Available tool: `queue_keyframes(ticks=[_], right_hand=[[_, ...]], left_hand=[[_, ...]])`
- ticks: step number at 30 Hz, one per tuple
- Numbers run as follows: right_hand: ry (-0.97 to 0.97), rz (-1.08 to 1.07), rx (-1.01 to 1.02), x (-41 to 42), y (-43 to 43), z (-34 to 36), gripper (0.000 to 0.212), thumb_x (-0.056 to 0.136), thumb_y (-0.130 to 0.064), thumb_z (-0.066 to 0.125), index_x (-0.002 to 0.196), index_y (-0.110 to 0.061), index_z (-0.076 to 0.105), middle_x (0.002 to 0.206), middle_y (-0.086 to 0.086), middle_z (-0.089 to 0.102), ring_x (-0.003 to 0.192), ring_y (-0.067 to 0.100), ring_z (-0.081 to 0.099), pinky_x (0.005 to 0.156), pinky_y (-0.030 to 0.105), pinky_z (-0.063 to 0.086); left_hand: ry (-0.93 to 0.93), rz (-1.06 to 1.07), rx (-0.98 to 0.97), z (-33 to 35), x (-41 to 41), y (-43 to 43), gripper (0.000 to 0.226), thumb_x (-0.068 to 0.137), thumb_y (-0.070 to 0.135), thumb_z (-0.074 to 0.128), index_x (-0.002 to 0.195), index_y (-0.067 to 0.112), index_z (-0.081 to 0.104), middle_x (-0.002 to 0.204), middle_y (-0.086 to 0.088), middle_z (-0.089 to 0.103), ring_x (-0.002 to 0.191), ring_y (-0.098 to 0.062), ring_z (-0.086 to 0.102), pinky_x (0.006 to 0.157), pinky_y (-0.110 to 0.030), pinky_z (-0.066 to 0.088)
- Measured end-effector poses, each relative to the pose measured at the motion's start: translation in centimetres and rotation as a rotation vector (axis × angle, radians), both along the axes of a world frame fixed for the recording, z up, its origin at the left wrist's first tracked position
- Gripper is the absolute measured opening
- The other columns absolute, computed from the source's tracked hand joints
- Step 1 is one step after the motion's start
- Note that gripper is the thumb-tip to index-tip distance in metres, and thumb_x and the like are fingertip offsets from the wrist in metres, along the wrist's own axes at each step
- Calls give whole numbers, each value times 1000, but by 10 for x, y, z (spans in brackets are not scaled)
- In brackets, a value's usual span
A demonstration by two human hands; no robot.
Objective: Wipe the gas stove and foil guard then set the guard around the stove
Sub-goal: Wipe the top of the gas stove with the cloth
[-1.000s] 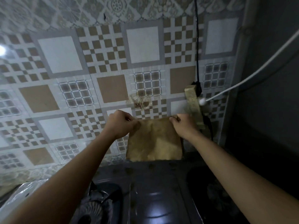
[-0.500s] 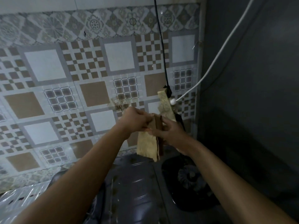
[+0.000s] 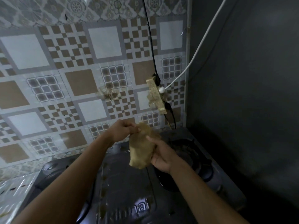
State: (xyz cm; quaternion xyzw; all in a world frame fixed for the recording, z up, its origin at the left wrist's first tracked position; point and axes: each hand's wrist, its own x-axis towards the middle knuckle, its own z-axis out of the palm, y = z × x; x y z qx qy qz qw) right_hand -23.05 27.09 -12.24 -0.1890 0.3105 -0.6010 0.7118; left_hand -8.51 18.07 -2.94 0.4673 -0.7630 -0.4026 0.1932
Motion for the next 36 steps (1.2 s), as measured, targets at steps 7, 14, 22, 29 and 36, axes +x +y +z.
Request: queue_keyframes(ticks=[7, 14, 22, 29, 36], right_hand=[[366, -205, 249, -37, -28, 10, 31, 96, -12, 60, 126, -6, 62, 107, 16, 72, 96, 29, 67, 76, 39, 55], [1202, -612, 91, -113, -56, 62, 27, 102, -28, 51, 120, -12, 63, 111, 7, 63, 88, 19, 58, 69, 25, 46], [1858, 243, 243, -116, -68, -15, 52, 90, -23, 41, 139, -28, 58, 153, 7, 45, 136, 32, 44, 111, 37, 38], [1779, -130, 206, -129, -98, -30, 44, 98, -35, 47, 139, -23, 57, 140, 7, 57, 123, 30, 56, 100, 42, 49], [1855, 214, 513, -153, -141, -65, 106, 77, -75, 55, 159, -18, 20, 166, 16, 11, 148, 41, 21, 119, 49, 27]], left_hand=[[-282, -57, -117, -31, 18, -21, 16, 97, 27, 56, 96, 15, 66, 93, -5, 64, 88, -16, 58, 77, -28, 44], [-385, -6, -47, -45, 42, -45, 24, 96, 25, 58, 117, 13, 62, 116, -5, 64, 112, -20, 56, 98, -36, 40], [-560, 59, -93, -65, 48, -56, 45, 90, 41, 63, 129, 20, 54, 130, -9, 57, 120, -24, 54, 101, -40, 43], [-735, 87, -95, -97, 70, -75, 78, 82, 43, 72, 146, 20, 35, 145, -11, 46, 131, -30, 45, 109, -44, 38], [-912, 50, -84, -132, 90, -100, 144, 24, 105, 46, 148, 34, 27, 156, -2, 34, 142, -33, 31, 113, -61, 25]])
